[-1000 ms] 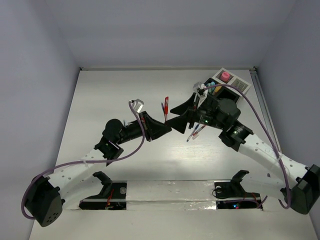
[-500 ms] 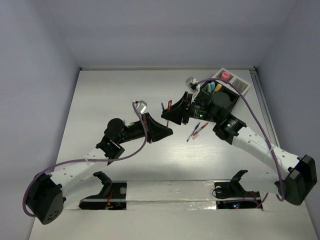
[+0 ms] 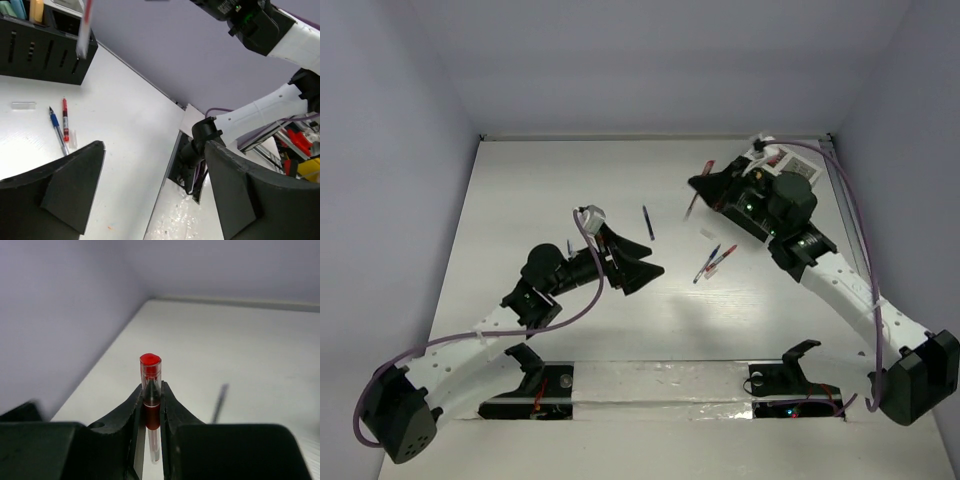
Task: Sort the stationery into containers
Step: Place the pen in the storage box.
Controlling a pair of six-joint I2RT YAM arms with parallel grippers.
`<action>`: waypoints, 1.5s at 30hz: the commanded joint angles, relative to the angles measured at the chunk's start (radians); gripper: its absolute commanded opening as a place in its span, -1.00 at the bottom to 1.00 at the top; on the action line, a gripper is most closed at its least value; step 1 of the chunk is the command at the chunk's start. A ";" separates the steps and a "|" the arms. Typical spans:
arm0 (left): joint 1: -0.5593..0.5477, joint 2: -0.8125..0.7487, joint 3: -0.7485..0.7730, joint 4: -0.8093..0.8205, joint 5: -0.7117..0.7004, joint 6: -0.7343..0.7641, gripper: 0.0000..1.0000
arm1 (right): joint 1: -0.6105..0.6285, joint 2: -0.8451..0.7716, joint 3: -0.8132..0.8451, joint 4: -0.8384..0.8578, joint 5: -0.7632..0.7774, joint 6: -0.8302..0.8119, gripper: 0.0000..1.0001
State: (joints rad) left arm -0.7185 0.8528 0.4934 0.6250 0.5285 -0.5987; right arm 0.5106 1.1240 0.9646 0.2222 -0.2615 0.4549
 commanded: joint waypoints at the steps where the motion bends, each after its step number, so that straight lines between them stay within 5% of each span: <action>1: -0.038 -0.054 -0.021 -0.047 -0.097 0.089 0.59 | -0.115 -0.044 -0.023 -0.033 0.302 -0.021 -1.00; 3: -0.051 -0.075 -0.042 -0.050 -0.136 0.108 0.63 | -0.200 -0.058 -0.055 -0.021 0.432 -0.015 -1.00; 4: -0.052 -0.075 -0.052 -0.036 -0.154 0.118 0.98 | -0.222 -0.064 -0.064 -0.017 0.482 -0.022 -1.00; 11: -0.070 -0.017 -0.110 0.021 -0.188 0.191 0.98 | -0.332 0.042 -0.073 0.091 0.795 -0.163 -1.00; 17: -0.079 -0.032 -0.131 0.015 -0.220 0.224 0.98 | -0.353 0.178 -0.021 0.202 0.881 -0.339 -1.00; 26: -0.079 -0.028 -0.136 0.019 -0.219 0.221 0.98 | -0.353 0.318 -0.017 0.249 0.889 -0.371 -0.91; 30: -0.079 -0.024 -0.135 0.018 -0.228 0.223 0.98 | -0.353 0.358 0.008 0.201 0.883 -0.349 -0.45; 31: -0.079 -0.024 -0.136 0.015 -0.234 0.223 0.98 | -0.353 0.358 0.013 0.191 0.877 -0.345 -0.03; 34: -0.079 -0.020 -0.135 0.010 -0.245 0.226 0.98 | -0.353 0.355 0.077 0.076 0.890 -0.312 0.53; 37: -0.079 -0.017 -0.133 0.008 -0.257 0.224 0.98 | -0.353 0.312 0.117 -0.016 0.860 -0.289 0.67; 39: -0.079 -0.015 -0.130 0.002 -0.269 0.224 0.98 | -0.353 0.251 0.121 -0.090 0.822 -0.257 0.67; 42: -0.079 -0.017 -0.131 -0.005 -0.295 0.221 0.98 | -0.305 0.174 0.092 -0.177 0.722 -0.174 0.24; 43: -0.079 -0.017 -0.130 -0.010 -0.309 0.221 0.98 | -0.285 0.160 0.082 -0.201 0.673 -0.154 -0.18; 45: -0.079 -0.014 -0.131 -0.014 -0.317 0.221 0.98 | -0.215 0.148 0.046 -0.292 0.602 -0.098 -0.51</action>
State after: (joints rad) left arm -0.7925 0.8398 0.3660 0.5827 0.2440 -0.3897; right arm 0.2062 1.3056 1.0325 0.0834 0.4793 0.2531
